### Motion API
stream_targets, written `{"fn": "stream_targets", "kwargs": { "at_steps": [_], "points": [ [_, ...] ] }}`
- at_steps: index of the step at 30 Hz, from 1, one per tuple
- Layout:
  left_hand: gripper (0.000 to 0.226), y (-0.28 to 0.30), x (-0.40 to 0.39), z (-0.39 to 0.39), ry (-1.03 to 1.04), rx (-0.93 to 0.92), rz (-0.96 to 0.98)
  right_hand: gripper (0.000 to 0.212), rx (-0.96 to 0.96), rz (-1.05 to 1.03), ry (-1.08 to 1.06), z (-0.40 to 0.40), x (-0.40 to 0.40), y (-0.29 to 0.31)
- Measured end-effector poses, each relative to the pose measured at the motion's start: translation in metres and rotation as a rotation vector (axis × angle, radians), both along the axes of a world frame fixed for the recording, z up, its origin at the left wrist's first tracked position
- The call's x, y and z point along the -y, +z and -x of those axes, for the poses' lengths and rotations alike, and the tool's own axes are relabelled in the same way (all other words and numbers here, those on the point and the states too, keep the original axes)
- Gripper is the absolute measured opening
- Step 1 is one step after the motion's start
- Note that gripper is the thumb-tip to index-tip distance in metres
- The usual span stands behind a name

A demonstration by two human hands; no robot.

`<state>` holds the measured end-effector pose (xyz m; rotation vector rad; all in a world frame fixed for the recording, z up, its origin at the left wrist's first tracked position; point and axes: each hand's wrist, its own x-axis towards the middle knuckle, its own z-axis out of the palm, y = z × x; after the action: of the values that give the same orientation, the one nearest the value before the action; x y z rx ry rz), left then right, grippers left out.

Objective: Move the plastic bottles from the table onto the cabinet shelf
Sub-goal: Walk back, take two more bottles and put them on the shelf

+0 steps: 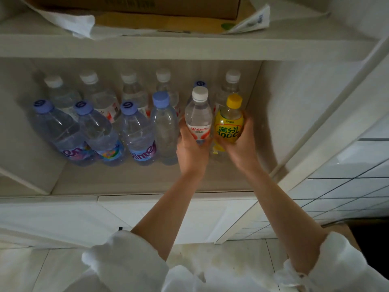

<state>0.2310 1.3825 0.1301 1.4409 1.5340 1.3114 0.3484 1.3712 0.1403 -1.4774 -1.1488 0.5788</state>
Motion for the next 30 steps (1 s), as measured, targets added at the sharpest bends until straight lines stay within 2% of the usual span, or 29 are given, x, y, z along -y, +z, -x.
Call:
{"fn": "stream_targets", "kwargs": {
  "at_steps": [4, 10, 19, 23, 30],
  "points": [
    [0.089, -0.001, 0.001, 0.001, -0.006, -0.011, 0.002, 0.089, 0.002, 0.005, -0.022, 0.002, 0.002, 0.0],
    [0.077, -0.007, 0.008, 0.008, -0.067, -0.084, 0.059, 0.07, 0.047, 0.118, -0.062, 0.005, 0.008, -0.004],
    [0.064, -0.018, 0.032, 0.033, -0.174, -0.121, 0.05, 0.057, 0.084, 0.087, -0.154, 0.023, 0.037, -0.011],
    [0.054, -0.019, 0.047, 0.045, -0.212, -0.153, 0.062, 0.054, 0.068, 0.084, -0.196, 0.033, 0.056, -0.018],
    [0.029, -0.018, 0.083, 0.066, -0.157, -0.144, 0.023, 0.049, 0.065, 0.114, -0.138, 0.043, 0.093, -0.029]
  ]
}}
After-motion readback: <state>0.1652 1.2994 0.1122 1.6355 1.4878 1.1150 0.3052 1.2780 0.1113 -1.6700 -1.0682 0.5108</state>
